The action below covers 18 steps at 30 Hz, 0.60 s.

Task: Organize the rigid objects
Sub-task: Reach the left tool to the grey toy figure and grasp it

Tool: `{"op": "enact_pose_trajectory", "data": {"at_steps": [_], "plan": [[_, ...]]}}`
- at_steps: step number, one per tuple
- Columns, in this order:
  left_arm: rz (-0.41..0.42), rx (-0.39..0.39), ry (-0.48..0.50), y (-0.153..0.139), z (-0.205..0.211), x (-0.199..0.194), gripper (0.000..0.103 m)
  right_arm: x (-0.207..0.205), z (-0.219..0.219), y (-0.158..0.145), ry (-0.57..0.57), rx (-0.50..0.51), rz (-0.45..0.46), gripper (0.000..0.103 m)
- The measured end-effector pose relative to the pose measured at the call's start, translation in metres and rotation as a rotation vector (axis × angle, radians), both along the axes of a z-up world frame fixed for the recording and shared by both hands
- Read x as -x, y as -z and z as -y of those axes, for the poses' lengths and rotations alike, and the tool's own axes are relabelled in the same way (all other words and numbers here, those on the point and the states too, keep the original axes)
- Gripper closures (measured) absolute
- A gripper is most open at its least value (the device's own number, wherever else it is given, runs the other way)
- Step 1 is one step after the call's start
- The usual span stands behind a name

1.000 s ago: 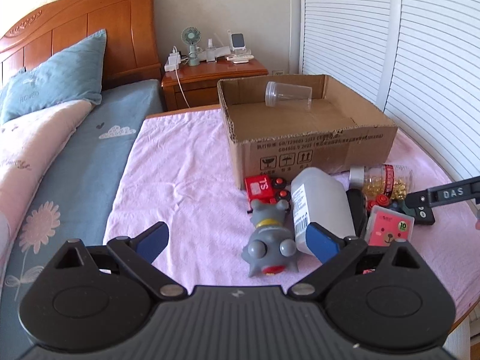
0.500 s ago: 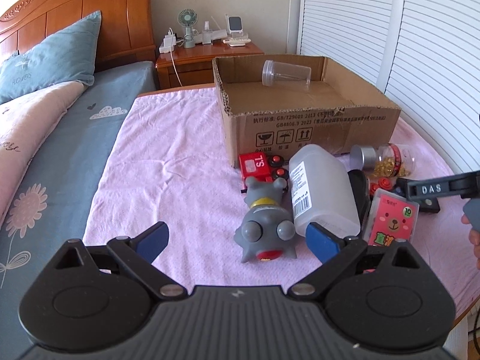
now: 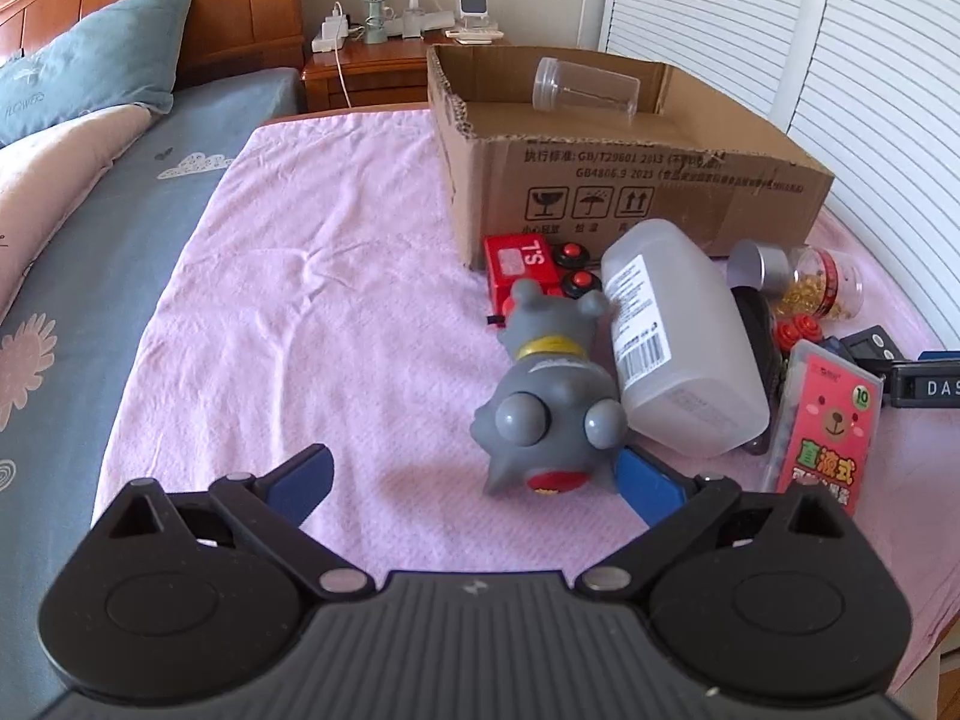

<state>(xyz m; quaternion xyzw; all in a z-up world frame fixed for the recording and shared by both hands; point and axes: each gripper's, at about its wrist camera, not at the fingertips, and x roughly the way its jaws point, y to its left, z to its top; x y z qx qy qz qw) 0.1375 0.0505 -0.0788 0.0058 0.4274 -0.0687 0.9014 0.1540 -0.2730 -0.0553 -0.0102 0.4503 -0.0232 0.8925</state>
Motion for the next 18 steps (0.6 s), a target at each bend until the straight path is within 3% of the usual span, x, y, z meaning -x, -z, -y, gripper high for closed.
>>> {"op": "enact_pose_trajectory", "data": {"at_steps": [6,10,13,18], "plan": [[-0.005,-0.026,-0.027,-0.004,-0.015,0.004,0.0,0.004,-0.001,0.0,-0.004,0.001,0.015,0.0],[0.008,-0.084,-0.069,-0.006,-0.028,0.003,0.0,0.006,0.0,0.0,-0.012,0.001,0.015,0.0],[-0.002,-0.076,-0.106,-0.006,-0.041,-0.001,0.0,0.007,-0.001,-0.001,-0.01,0.001,0.016,0.0],[0.023,-0.146,-0.179,-0.012,-0.046,-0.001,0.001,0.009,-0.002,-0.001,-0.019,0.0,0.019,0.0]]}}
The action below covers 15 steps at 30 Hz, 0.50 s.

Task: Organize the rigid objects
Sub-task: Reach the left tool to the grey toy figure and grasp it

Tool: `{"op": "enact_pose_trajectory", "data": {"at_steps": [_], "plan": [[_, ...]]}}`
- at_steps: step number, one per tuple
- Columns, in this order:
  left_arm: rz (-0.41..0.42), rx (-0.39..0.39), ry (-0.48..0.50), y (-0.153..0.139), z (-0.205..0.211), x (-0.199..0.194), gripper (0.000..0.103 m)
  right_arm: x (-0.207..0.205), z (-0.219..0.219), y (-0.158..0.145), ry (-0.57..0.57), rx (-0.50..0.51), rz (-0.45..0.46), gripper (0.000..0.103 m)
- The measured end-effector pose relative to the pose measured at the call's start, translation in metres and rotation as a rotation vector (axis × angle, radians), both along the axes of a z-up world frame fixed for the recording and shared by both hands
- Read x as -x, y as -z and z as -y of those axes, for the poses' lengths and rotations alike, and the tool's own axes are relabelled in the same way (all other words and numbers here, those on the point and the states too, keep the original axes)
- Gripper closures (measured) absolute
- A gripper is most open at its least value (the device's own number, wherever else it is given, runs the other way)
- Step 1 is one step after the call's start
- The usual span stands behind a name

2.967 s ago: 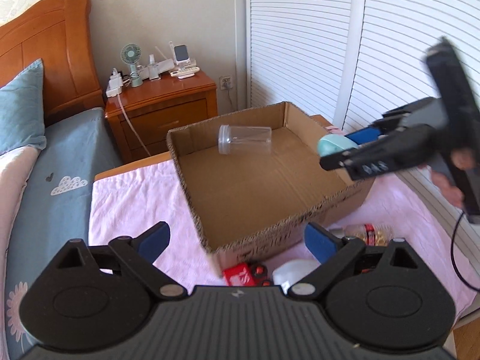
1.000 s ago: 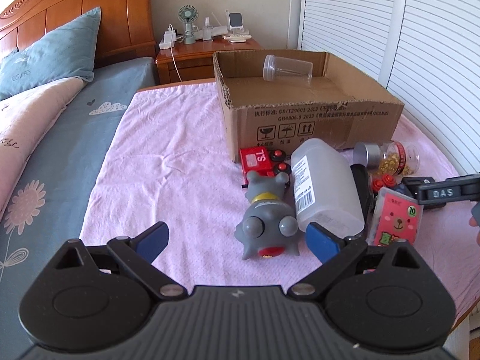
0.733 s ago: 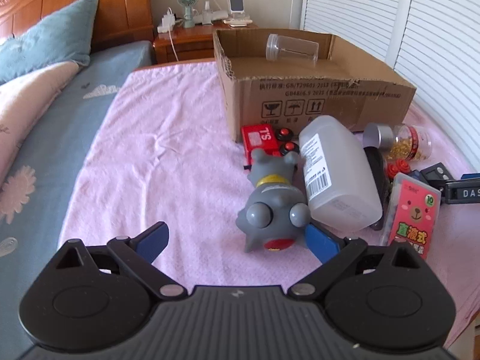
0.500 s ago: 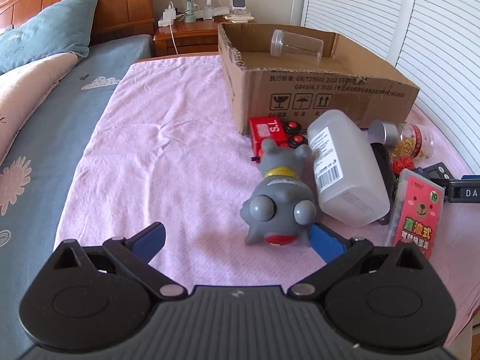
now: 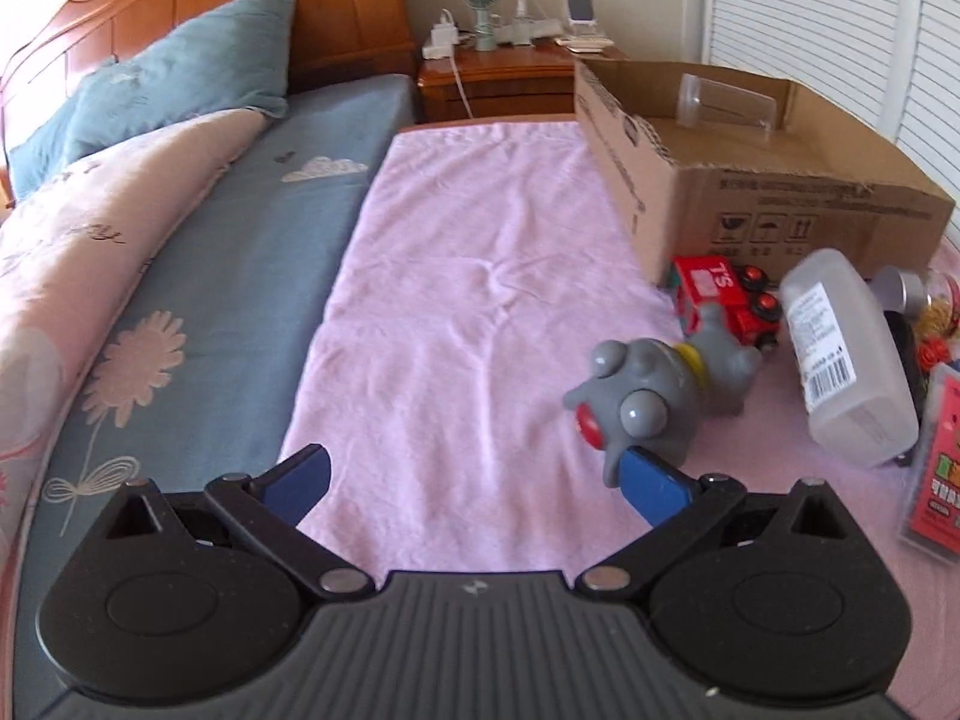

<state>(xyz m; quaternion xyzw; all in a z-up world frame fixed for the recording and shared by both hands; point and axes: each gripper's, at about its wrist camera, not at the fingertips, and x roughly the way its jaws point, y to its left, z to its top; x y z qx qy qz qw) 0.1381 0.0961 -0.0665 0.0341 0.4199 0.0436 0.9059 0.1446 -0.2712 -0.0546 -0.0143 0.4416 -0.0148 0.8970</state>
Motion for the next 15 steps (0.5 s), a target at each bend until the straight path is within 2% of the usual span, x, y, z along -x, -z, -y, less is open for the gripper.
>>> {"op": "enact_pose_trajectory", "data": {"at_steps": [2,6,11,15], "plan": [[0.012,0.022,-0.004,-0.005,0.0,0.003,0.001,0.002,-0.001,0.0,-0.01,0.0,0.005,0.0],[0.037,0.123,0.034,-0.014,0.011,0.007,0.001,0.007,-0.003,0.001,-0.033,0.0,0.022,0.0],[0.056,0.216,0.001,-0.014,0.025,-0.006,0.001,0.008,-0.003,0.002,-0.041,-0.001,0.029,0.0],[0.059,0.206,-0.026,-0.006,0.038,-0.023,0.001,0.009,-0.002,0.002,-0.047,-0.002,0.033,0.0]]}}
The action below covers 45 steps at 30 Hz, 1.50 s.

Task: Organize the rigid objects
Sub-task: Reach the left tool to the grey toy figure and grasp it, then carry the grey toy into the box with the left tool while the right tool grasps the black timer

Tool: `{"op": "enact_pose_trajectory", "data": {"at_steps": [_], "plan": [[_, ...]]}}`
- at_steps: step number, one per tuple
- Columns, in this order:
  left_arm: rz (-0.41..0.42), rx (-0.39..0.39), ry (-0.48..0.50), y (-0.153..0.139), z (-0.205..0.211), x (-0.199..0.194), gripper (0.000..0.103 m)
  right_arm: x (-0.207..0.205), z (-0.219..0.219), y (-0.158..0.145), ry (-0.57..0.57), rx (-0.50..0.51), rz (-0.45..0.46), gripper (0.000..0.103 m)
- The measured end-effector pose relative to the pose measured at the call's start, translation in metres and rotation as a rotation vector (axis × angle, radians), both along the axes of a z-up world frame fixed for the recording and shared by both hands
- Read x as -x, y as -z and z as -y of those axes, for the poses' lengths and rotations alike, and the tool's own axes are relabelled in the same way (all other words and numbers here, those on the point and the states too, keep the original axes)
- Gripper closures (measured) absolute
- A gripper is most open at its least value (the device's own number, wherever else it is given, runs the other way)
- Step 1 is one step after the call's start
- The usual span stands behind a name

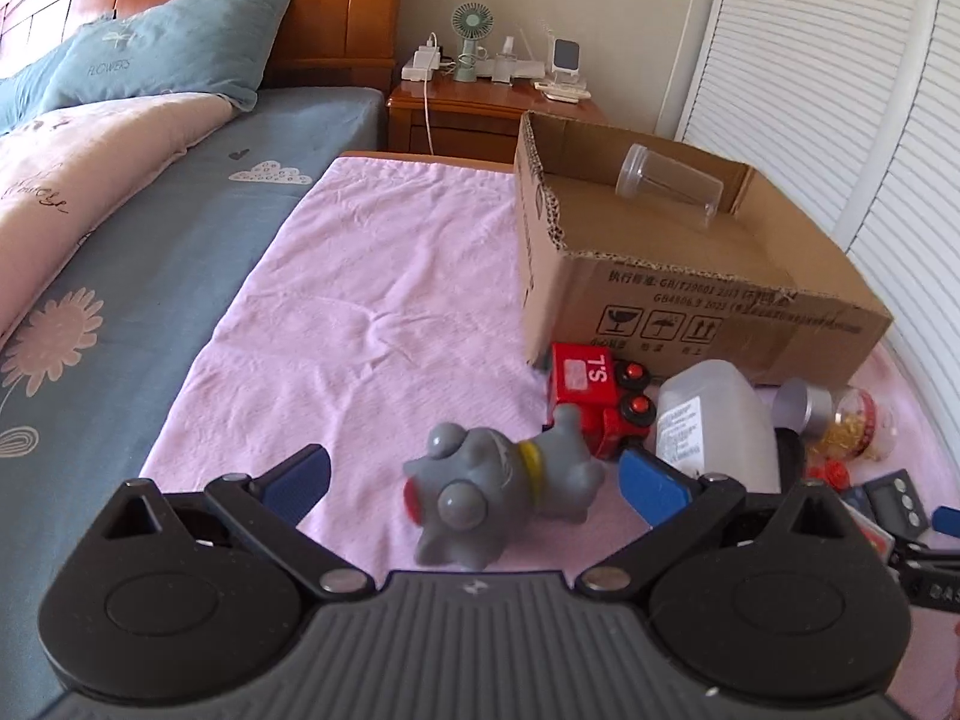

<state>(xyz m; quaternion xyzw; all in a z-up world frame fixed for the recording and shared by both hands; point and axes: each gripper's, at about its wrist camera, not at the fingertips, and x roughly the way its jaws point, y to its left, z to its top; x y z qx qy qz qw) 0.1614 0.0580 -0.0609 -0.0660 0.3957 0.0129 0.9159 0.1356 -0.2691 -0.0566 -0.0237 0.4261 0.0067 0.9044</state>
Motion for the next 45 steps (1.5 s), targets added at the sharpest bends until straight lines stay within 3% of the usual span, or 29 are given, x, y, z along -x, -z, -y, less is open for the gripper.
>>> {"op": "enact_pose_trajectory", "data": {"at_steps": [4,13,16,21,26,28,30,45], "plan": [[-0.046,-0.047,-0.013,0.012,0.003,-0.005,0.0,0.001,0.001,0.0,-0.014,0.0,0.009,0.0],[-0.035,-0.122,-0.001,0.017,0.008,0.01,0.002,0.002,0.003,0.002,-0.083,-0.004,0.026,0.0],[-0.066,-0.097,-0.01,0.024,0.01,0.004,0.011,-0.001,0.003,0.001,-0.115,-0.002,0.021,0.0],[-0.048,-0.085,-0.009,0.027,0.013,0.0,0.012,-0.008,0.002,0.0,-0.175,-0.012,0.016,0.002],[-0.034,-0.083,-0.015,0.028,0.013,-0.003,0.012,-0.01,0.0,-0.005,-0.217,-0.014,0.024,0.023],[-0.025,-0.084,-0.012,0.027,0.013,-0.003,0.019,-0.009,0.001,-0.006,-0.221,-0.013,0.03,0.029],[-0.014,-0.083,-0.006,0.026,0.013,-0.002,0.026,-0.008,0.002,-0.006,-0.22,-0.011,0.029,0.029],[-0.028,-0.064,0.056,0.019,0.001,-0.003,0.03,-0.005,-0.001,-0.011,-0.221,0.016,-0.001,0.029]]}}
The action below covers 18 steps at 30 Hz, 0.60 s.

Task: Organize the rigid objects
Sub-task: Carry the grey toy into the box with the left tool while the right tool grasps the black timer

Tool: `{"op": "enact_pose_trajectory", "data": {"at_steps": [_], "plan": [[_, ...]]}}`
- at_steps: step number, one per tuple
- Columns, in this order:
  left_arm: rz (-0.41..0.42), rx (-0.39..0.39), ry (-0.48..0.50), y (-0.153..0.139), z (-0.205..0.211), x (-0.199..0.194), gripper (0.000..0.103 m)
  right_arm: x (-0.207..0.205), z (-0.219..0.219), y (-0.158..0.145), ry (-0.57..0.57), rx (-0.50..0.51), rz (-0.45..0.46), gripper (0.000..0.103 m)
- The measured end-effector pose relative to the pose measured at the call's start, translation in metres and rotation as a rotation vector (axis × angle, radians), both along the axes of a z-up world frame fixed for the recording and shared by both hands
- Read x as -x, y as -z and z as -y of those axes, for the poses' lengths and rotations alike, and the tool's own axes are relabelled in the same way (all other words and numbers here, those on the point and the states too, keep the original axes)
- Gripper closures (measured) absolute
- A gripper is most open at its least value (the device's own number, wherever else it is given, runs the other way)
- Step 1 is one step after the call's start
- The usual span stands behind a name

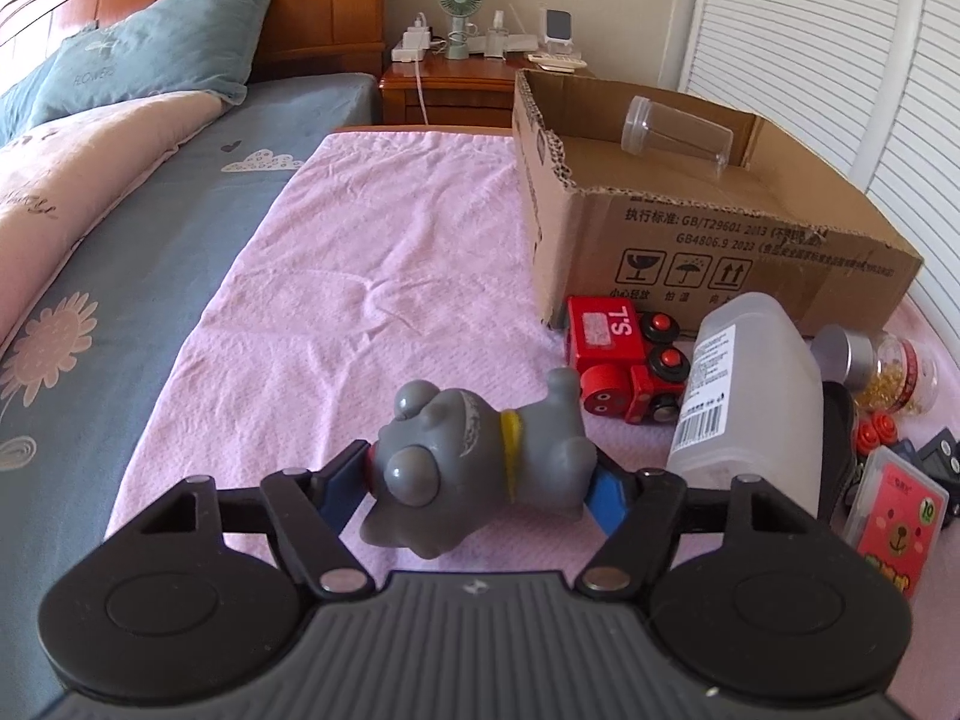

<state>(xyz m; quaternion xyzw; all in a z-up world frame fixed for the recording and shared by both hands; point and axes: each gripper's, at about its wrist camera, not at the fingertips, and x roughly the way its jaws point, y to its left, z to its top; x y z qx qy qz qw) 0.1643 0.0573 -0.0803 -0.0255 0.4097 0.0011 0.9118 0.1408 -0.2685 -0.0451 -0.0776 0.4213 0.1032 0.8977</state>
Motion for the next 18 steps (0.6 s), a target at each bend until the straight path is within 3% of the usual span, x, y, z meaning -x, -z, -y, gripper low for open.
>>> {"op": "enact_pose_trajectory", "data": {"at_steps": [8,18], "plan": [[-0.006,-0.081,0.127,-0.024,-0.004,0.007,0.031,0.006,0.0,-0.017,-0.038,0.031,0.011,0.029],[0.08,-0.075,0.272,-0.086,0.017,-0.005,0.03,0.006,-0.001,-0.054,-0.116,0.035,0.074,0.029]]}}
